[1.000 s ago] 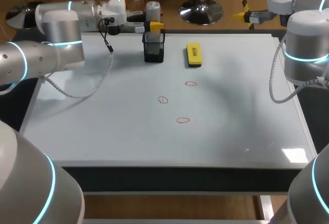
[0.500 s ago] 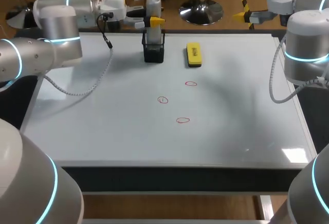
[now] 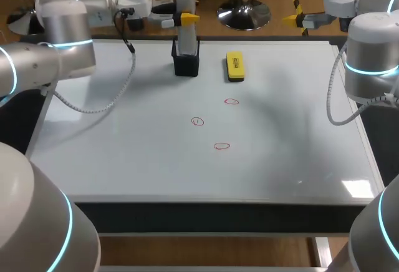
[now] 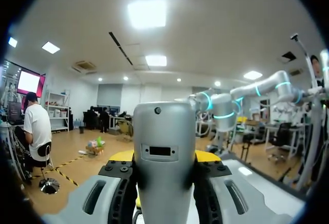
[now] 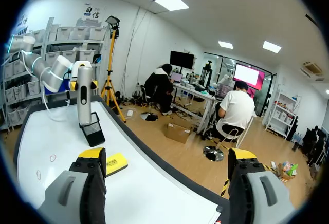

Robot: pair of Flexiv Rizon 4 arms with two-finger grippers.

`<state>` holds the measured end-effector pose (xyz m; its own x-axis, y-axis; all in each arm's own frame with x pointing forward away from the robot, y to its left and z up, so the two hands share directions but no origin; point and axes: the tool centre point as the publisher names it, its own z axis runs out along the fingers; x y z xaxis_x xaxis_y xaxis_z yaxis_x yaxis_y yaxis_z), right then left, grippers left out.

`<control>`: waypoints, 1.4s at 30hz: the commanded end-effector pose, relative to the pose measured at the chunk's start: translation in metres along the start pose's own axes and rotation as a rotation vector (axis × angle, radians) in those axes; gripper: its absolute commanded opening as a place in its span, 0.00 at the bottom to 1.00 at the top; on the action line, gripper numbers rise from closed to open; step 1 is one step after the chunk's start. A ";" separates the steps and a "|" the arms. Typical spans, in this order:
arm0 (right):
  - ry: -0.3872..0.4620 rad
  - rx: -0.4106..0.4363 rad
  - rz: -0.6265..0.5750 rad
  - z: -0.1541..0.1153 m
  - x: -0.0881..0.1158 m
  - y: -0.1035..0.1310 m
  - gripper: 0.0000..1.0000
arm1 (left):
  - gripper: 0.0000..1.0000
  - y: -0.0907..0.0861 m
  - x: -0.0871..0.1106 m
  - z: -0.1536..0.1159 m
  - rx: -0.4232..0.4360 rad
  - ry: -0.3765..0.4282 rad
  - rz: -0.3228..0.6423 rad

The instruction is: Pick up the inspection probe, press it on each red-marked spot on the whiteboard one by one, put down the probe, pick up the eraser, and wipe off all the red marks.

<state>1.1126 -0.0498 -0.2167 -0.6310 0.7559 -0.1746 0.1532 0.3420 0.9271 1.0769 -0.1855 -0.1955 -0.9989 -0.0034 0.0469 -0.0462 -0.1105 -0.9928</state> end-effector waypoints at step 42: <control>0.001 0.001 0.000 0.000 0.000 0.000 1.00 | 0.00 -0.044 0.018 -0.127 -0.007 -0.061 0.074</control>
<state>1.1125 -0.0498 -0.2167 -0.6310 0.7559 -0.1746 0.1532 0.3420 0.9271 1.0564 -0.0643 -0.1624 -0.9956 -0.0913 -0.0215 0.0302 -0.0951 -0.9950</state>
